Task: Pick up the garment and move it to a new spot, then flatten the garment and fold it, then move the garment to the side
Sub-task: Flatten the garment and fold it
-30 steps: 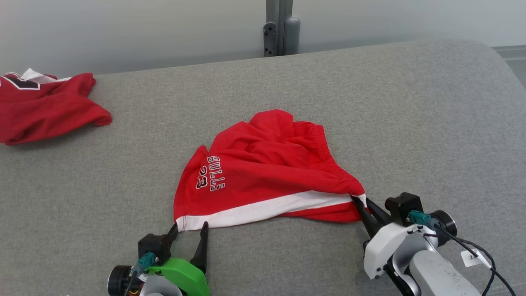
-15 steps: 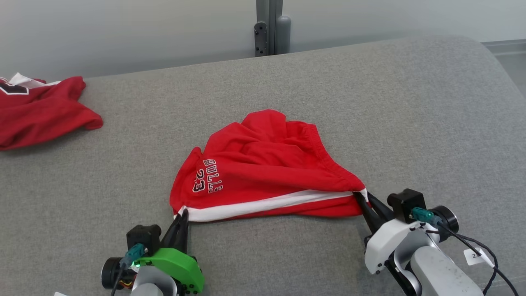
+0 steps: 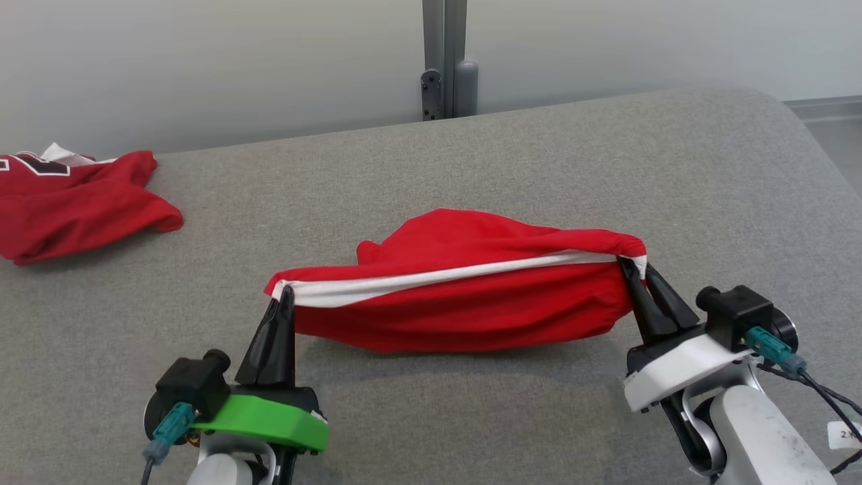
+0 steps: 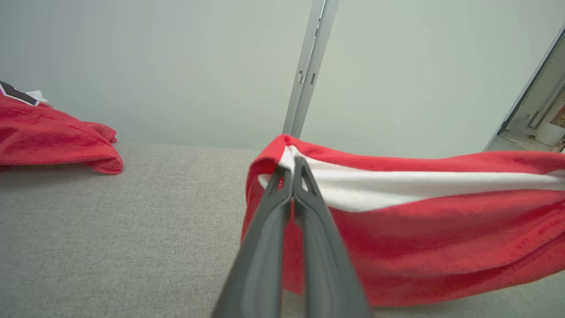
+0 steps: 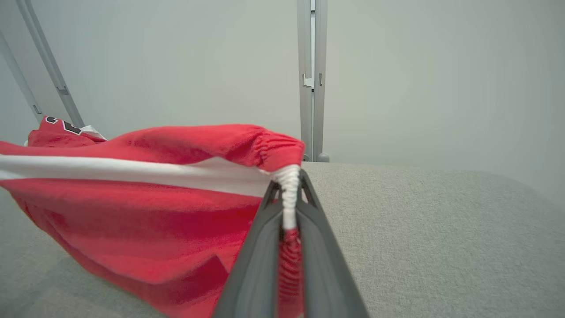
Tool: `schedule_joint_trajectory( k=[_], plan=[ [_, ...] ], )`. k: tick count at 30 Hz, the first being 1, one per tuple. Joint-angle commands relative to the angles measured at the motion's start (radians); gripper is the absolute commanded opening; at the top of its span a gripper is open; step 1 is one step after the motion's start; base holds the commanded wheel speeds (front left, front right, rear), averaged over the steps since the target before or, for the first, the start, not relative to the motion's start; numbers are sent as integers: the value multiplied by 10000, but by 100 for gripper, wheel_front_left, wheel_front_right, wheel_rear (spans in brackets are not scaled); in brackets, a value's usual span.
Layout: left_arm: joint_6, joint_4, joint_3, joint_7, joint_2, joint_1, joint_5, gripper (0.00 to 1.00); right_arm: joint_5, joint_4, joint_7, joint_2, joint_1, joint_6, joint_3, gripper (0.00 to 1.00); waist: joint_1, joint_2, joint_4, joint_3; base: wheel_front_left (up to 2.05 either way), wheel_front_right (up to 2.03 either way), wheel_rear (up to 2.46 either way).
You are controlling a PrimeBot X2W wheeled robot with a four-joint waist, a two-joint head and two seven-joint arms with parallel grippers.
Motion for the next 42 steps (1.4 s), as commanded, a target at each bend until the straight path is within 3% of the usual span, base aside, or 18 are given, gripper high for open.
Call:
schedule_joint_trajectory(
  k=[1,12,18,26,34,38,42],
  plan=[
    [13,-496,3,-7,42,188,-56,0,143,-501,24,0,262,-3,-174,0,0,0,8,-166,0,0,0],
    [149,-4323,-358,689,186,-107,-124,0,981,-4988,1388,-231,805,-1,-807,0,0,0,-151,-226,0,0,0],
    [57,-4767,-230,1713,542,-1616,-267,0,1427,-5445,2228,-446,-330,0,-900,0,0,0,-246,378,0,0,0],
    [-104,-2124,59,2891,1057,-5973,-660,0,1821,-2653,2495,-937,-4739,-1,198,0,0,0,-197,1901,0,0,0],
    [36,1136,84,1344,1140,-10663,401,0,1049,831,930,-426,-9696,-1,996,0,0,0,107,3358,0,0,0],
    [-9,2480,-161,609,1122,-11586,800,0,462,2456,114,-72,-10805,-1,1074,0,0,0,342,4008,0,0,0],
    [-45,3597,-189,164,762,-11223,595,0,232,3663,-170,151,-10584,-1,1237,0,0,0,634,4516,0,0,0]
  ],
)
